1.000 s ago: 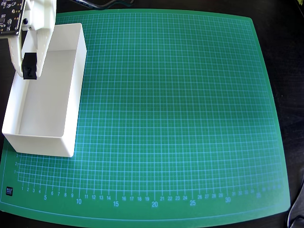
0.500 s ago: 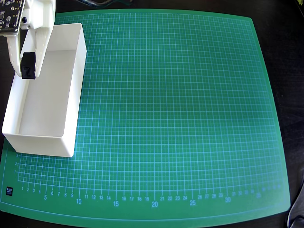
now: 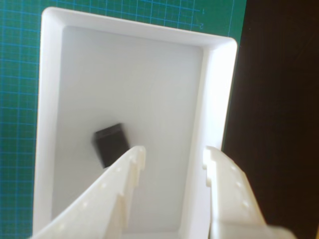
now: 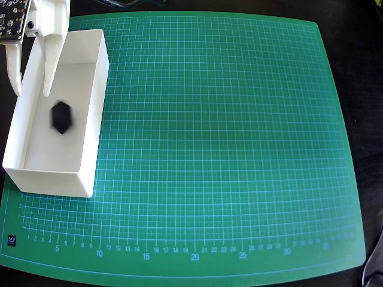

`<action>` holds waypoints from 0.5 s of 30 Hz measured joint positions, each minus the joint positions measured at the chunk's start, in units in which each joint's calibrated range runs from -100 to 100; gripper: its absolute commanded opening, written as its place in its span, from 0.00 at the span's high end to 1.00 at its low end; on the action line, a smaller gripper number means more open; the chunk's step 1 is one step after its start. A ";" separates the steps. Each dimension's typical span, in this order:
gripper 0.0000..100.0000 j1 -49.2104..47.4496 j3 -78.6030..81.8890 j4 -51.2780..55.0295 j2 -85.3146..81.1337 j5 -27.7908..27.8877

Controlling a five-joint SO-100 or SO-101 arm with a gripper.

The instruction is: Grab the black cube and put it in the white bin

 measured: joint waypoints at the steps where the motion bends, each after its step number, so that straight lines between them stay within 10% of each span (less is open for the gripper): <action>1: 0.84 0.00 0.00 0.26 0.00 0.00; 15: 0.84 0.00 0.00 13.74 -20.58 -4.27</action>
